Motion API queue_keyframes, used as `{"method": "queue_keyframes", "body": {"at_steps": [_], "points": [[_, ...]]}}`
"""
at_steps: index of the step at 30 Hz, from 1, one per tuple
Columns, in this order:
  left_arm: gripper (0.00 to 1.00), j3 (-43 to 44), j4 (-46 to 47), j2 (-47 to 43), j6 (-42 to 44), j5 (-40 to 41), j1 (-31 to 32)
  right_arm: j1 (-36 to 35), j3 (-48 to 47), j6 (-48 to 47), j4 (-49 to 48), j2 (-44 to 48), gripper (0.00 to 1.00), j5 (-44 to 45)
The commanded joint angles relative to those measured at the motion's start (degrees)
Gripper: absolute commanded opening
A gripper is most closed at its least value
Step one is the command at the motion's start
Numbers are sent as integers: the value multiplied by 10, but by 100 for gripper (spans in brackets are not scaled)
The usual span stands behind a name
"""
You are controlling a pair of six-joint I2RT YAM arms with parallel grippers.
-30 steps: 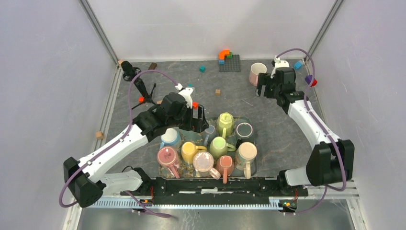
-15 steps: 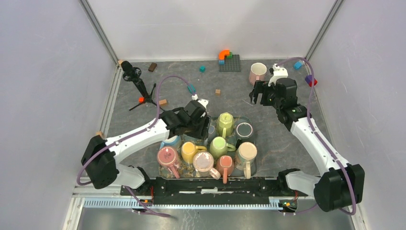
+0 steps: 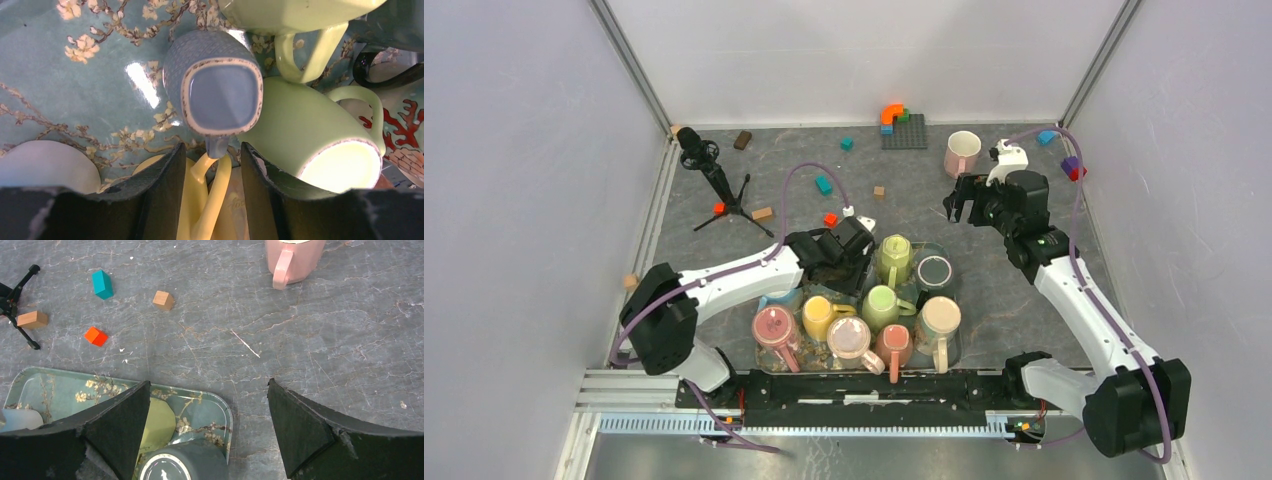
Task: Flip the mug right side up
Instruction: Turn over the cup on the tray.
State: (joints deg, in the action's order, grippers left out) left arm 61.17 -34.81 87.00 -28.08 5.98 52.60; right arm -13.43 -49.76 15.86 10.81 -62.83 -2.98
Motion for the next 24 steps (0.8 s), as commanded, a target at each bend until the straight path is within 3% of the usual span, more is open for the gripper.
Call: {"method": "queue_keyframes", "body": {"at_steps": [1,24], "points": [[51,26,34,17,-5,25,7,-4,5,3,-20,17,92,-3],[39,14,91,52,15,116,6,-6,16,8,-31,21,92,-12]]}}
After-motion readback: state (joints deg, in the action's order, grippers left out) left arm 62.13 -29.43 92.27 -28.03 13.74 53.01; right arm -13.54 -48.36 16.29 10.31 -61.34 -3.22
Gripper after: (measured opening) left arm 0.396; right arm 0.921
